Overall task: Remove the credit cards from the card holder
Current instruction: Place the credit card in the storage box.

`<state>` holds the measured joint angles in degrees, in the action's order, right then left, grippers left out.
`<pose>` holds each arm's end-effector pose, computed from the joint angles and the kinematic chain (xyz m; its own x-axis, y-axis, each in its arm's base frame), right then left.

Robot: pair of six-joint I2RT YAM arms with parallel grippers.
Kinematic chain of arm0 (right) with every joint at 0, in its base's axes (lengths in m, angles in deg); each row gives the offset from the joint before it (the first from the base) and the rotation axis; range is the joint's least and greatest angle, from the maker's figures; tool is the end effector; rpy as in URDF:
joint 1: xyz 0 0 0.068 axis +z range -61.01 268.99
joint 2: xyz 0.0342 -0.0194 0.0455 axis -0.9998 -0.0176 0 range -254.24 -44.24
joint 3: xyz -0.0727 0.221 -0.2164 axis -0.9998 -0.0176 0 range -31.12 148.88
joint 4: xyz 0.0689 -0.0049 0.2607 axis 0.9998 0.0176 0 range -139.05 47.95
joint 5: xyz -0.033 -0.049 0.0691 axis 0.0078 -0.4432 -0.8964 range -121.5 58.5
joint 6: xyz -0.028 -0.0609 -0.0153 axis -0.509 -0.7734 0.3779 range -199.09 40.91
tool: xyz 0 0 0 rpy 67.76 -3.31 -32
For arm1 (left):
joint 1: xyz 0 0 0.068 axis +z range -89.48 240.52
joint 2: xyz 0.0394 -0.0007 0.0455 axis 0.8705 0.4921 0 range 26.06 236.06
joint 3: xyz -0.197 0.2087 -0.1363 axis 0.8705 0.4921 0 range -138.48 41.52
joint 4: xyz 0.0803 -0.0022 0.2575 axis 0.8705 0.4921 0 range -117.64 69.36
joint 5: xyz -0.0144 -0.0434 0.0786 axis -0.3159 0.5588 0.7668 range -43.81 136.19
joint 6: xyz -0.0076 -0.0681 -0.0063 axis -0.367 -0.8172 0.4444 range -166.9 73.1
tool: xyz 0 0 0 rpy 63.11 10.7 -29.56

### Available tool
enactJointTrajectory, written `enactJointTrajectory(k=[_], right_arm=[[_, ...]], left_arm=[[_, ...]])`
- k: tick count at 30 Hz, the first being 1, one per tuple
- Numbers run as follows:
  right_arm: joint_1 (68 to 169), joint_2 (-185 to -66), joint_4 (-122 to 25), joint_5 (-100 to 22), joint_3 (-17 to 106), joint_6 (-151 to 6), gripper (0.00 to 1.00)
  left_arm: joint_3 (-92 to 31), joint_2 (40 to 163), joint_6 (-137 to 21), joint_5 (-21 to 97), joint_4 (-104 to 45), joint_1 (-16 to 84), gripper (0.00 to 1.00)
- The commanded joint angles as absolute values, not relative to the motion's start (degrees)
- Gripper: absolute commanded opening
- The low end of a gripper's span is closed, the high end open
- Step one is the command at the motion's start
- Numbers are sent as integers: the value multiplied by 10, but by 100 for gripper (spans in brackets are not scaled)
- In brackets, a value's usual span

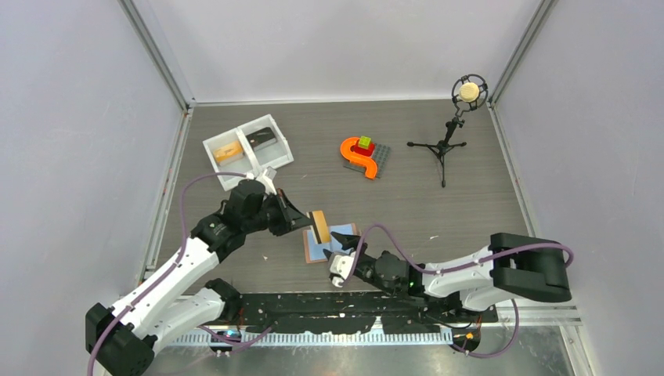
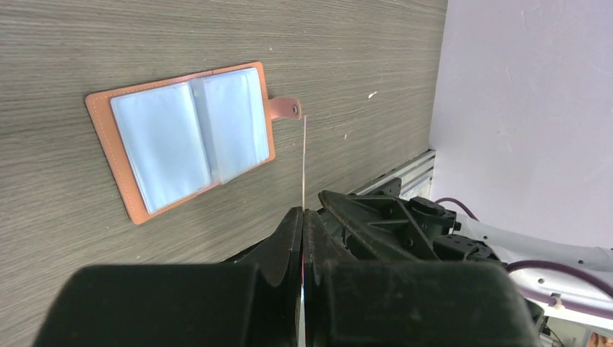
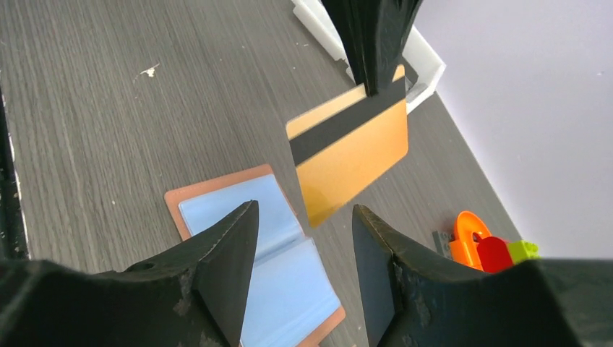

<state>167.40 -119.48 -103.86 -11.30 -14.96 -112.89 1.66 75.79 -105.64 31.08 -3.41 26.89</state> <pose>0.0688 0.2397 0.2172 0.4605 -0.3532 -0.8144 -0.7147 0.3965 -0.5761 0.1466 -0.1148 0.2941 -0.8530 -0.4238 -0.3047 -0.0283 0.6206 -0.7836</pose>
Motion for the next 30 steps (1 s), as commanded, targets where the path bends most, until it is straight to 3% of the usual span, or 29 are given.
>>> enactJointTrajectory(k=[1,4,6,7,9,10,12,15,17,25,30], right_arm=[[1705,-1239,-1160,-32,-117,-1199,58],[1726,-1272,-1203,4,-108,-1231,54],[1737,-1287,-1246,36,-111,-1248,42],[1740,-1295,-1274,51,-113,-1251,27],[1745,-1298,-1297,67,-119,-1252,9],[1747,-1296,-1290,78,-120,-1242,7],[1748,-1276,-1248,91,-118,-1205,6],[1741,-1202,-1120,90,-102,-1119,5],[1726,-1152,-1036,49,-101,-1037,5],[1617,-1020,-878,-115,-116,-830,5],[1559,-981,-876,-181,-126,-715,5]], left_arm=[[21,746,-1075,295,-55,271,0],[26,741,-1084,295,-60,271,0],[30,737,-1086,296,-61,271,0],[33,735,-1086,295,-62,272,0],[34,730,-1080,295,-65,271,0],[33,727,-1073,299,-62,272,0],[25,722,-1053,311,-51,272,11],[3,712,-1009,336,-15,272,37],[-14,704,-974,358,15,272,46],[-43,659,-877,376,45,272,51],[2,614,-867,349,-32,272,50]])
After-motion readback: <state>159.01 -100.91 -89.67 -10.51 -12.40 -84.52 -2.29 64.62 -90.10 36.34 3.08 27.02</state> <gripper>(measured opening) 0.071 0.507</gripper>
